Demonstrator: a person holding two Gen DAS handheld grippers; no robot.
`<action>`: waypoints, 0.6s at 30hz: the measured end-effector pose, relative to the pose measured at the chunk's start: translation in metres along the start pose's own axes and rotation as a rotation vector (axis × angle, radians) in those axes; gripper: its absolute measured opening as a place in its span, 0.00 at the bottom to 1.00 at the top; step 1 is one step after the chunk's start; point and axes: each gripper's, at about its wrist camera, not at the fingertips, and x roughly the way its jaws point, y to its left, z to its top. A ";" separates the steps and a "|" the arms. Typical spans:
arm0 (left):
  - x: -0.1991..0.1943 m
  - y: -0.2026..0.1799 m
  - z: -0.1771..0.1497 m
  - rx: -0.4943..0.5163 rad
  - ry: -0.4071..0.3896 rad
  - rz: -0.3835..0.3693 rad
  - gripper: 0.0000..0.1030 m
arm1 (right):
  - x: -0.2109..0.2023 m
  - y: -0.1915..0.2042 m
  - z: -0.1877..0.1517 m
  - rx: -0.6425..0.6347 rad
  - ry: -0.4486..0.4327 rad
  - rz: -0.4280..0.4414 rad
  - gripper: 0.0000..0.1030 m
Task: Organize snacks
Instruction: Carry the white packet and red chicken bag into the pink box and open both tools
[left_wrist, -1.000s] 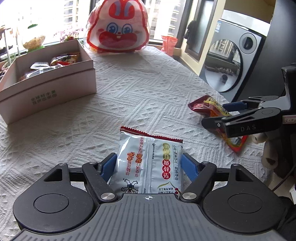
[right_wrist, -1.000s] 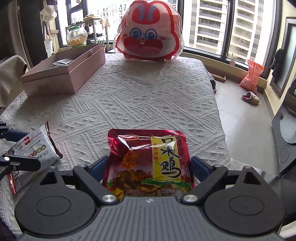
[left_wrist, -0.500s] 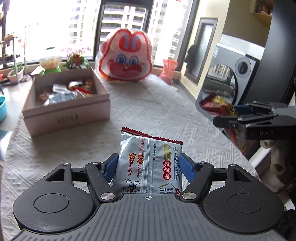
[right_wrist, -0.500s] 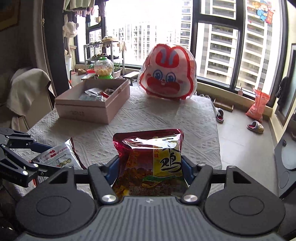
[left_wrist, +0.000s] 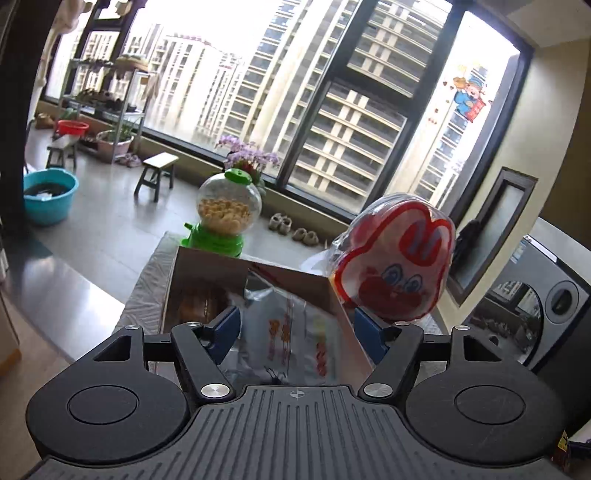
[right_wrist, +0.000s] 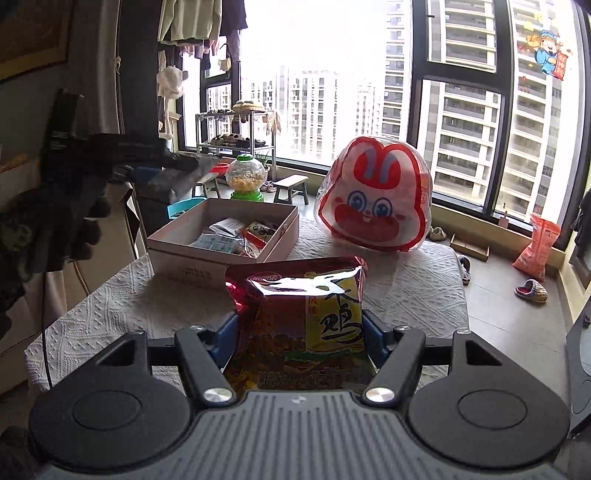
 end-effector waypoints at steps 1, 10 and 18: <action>0.000 0.005 -0.003 -0.002 -0.006 -0.002 0.71 | 0.003 0.000 -0.002 -0.005 0.008 -0.009 0.66; -0.006 0.016 -0.022 0.070 0.091 0.037 0.71 | 0.059 -0.005 0.043 -0.022 0.084 -0.076 0.67; -0.015 0.039 -0.016 0.000 0.061 0.004 0.71 | 0.152 0.025 0.174 0.132 -0.050 0.077 0.82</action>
